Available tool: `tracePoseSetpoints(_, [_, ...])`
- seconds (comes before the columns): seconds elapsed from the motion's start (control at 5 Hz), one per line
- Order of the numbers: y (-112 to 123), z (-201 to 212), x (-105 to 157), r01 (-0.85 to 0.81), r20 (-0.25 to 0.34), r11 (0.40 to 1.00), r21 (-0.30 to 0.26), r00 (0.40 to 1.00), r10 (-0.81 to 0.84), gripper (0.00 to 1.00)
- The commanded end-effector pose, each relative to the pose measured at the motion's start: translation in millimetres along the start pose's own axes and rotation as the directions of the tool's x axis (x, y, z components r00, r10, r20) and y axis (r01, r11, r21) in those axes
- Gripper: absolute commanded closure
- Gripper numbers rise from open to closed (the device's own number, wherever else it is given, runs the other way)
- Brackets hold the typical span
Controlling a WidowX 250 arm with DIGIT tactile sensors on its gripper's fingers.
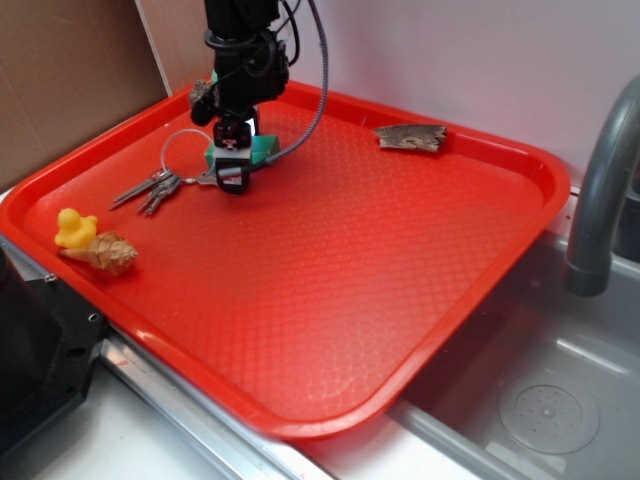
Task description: Grab the green block.
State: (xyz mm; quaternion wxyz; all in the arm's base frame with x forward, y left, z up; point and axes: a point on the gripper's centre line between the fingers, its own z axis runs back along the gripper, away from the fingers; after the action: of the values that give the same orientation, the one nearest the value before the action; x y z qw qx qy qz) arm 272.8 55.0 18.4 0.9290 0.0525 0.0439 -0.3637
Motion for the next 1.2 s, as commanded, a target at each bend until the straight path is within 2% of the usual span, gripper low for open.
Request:
tracePoseSetpoints(0.0, [-13.4,0.1,2.2,-0.034,0.007,0.999,0.041,0.999,0.034,1.0])
tracePoseSetpoints(0.2, [-14.9,10.6,-6.3,-0.053,0.02,0.998,0.042,0.998,0.052,1.0])
tracePoseSetpoints(0.4, [-21.1,43.7,-11.2,-0.086,0.072,0.996,0.038,0.994,0.083,1.0])
tracePoseSetpoints(0.6, [-41.1,96.2,-10.1,-0.143,0.17,0.989,0.024,0.976,0.136,1.0])
tracePoseSetpoints(0.8, [-59.4,148.8,-7.3,-0.178,0.224,0.984,0.021,0.96,0.169,1.0])
tracePoseSetpoints(1.0, [-73.1,179.5,8.7,-0.296,0.154,0.952,-0.076,0.94,0.304,1.0])
